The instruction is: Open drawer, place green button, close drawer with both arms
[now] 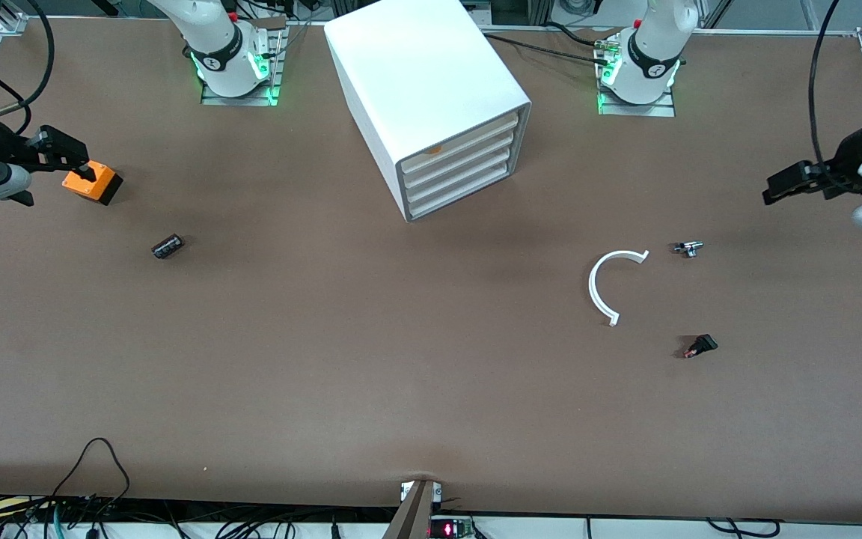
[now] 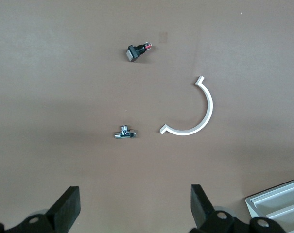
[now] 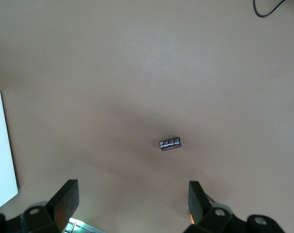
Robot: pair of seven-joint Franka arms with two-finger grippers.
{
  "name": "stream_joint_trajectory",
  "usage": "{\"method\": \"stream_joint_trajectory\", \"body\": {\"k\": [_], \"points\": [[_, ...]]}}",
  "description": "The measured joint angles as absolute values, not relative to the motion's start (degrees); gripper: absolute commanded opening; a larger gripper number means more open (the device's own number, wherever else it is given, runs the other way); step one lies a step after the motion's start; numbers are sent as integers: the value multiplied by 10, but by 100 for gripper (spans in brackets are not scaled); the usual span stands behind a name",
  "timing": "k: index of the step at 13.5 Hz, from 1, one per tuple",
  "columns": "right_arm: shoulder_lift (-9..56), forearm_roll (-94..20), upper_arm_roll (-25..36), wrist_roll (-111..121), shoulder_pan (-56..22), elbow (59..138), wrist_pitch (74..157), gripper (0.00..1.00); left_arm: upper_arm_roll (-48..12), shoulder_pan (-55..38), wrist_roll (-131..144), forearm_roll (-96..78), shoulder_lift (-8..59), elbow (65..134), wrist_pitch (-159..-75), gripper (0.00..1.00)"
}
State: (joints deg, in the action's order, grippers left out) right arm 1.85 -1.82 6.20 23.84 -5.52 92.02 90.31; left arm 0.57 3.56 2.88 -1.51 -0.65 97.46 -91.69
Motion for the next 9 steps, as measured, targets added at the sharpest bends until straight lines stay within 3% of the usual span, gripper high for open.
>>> {"method": "stream_joint_trajectory", "body": {"k": [9], "points": [[19, -18, 62, 238, -55, 920, 903, 100, 36, -10, 15, 14, -38, 976, -917, 100]]}}
